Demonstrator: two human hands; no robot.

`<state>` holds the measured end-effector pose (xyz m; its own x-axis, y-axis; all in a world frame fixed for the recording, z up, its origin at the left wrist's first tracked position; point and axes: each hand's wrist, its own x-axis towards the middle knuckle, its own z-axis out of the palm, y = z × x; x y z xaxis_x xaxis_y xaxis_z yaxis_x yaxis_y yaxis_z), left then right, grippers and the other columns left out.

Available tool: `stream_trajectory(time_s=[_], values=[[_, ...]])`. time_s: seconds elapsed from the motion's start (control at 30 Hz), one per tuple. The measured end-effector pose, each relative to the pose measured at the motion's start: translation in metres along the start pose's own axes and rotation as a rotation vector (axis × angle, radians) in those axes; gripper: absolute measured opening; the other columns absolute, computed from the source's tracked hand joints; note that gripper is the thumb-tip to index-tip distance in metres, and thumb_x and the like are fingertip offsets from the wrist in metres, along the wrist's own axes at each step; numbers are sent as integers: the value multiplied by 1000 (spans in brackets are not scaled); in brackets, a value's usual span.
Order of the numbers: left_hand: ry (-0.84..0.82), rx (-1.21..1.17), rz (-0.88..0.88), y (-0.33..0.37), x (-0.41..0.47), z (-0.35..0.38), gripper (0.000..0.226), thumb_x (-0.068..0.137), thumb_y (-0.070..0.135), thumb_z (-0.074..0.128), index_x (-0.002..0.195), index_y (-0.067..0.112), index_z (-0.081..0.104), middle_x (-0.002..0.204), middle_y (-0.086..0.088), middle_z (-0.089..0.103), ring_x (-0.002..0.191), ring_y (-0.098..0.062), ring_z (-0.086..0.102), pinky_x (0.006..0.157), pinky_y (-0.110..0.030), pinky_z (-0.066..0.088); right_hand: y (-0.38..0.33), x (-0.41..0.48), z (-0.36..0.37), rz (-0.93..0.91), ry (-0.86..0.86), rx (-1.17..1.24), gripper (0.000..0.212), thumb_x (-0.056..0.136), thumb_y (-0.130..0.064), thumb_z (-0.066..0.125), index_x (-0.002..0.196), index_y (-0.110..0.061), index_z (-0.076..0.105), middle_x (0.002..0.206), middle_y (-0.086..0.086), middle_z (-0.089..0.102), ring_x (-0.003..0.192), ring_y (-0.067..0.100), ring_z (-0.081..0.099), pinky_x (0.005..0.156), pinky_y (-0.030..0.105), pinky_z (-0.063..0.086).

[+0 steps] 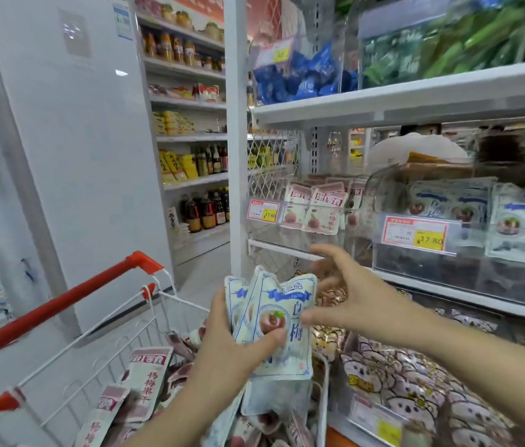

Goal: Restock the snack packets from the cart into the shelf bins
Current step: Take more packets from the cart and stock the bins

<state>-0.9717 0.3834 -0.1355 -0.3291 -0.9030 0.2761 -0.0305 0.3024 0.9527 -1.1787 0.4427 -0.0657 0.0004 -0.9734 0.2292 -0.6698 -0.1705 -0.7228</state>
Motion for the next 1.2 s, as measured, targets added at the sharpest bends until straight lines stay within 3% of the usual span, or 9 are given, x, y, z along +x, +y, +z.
stream_trajectory(time_s=[0.13, 0.27, 0.43, 0.57, 0.73, 0.87, 1.03, 1.1, 1.2], values=[[-131, 88, 113, 44, 10, 13, 117, 62, 50, 91, 150, 54, 16, 131, 28, 60, 116, 5, 61, 103, -37, 51, -32, 1, -45, -39, -178, -101, 86, 78, -35, 84, 145, -43, 32, 128, -32, 46, 100, -26, 52, 82, 0, 43], [-198, 168, 280, 98, 39, 34, 112, 66, 52, 89, 151, 52, 16, 134, 22, 58, 118, 0, 62, 101, -40, 54, -52, -4, -99, -107, 5, -207, 92, 73, -40, 85, 150, -40, 35, 140, -24, 45, 115, -11, 53, 86, 2, 40], [-301, 183, 443, 151, 89, 80, 94, 77, 25, 87, 150, 36, 29, 131, 19, 62, 113, 3, 64, 102, -40, 53, -60, -13, -156, -146, 259, -228, 88, 74, -22, 87, 148, -26, 39, 111, -36, 44, 80, -38, 45, 68, -7, 35], [-359, 169, 509, 169, 122, 123, 93, 80, 20, 84, 151, 39, 26, 131, 23, 60, 113, 5, 63, 100, -31, 53, -38, -11, -187, -110, 448, -242, 97, 69, -20, 90, 150, -27, 38, 118, -21, 55, 87, -9, 65, 73, 6, 50], [-416, 272, 465, 171, 170, 175, 83, 78, 22, 86, 139, 38, 32, 121, 24, 63, 108, 5, 64, 96, -26, 53, 1, 3, -216, -69, 564, -301, 99, 64, -19, 92, 148, -22, 40, 132, -9, 55, 111, 6, 60, 92, 14, 45], [-500, 378, 348, 157, 208, 221, 86, 68, 23, 92, 133, 26, 35, 123, 11, 62, 112, -6, 61, 96, -26, 51, 39, 21, -238, 93, 500, -452, 99, 56, -29, 96, 142, -22, 45, 131, -7, 59, 113, 11, 59, 100, 28, 47], [-681, 516, 172, 132, 256, 275, 115, 30, 49, 94, 132, 16, 52, 117, 4, 72, 108, -15, 68, 98, -39, 55, 71, 43, -261, 265, 286, -653, 106, 40, -57, 89, 133, -27, 48, 125, -11, 61, 109, 11, 59, 98, 32, 50], [-706, 603, 130, 135, 259, 282, 91, 43, 45, 96, 123, 17, 64, 113, 3, 73, 104, -13, 68, 97, -31, 54, 75, 53, -273, 346, 154, -787, 104, 44, -66, 85, 132, -23, 50, 120, -4, 65, 103, 15, 62, 94, 38, 53], [-785, 677, 71, 138, 266, 291, 47, 70, 33, 91, 111, 17, 73, 101, 0, 73, 88, -17, 64, 72, -25, 49, 82, 69, -288, 522, -40, -885, 105, 61, -68, 82, 142, -12, 43, 132, 5, 62, 116, 23, 61, 102, 39, 48]])
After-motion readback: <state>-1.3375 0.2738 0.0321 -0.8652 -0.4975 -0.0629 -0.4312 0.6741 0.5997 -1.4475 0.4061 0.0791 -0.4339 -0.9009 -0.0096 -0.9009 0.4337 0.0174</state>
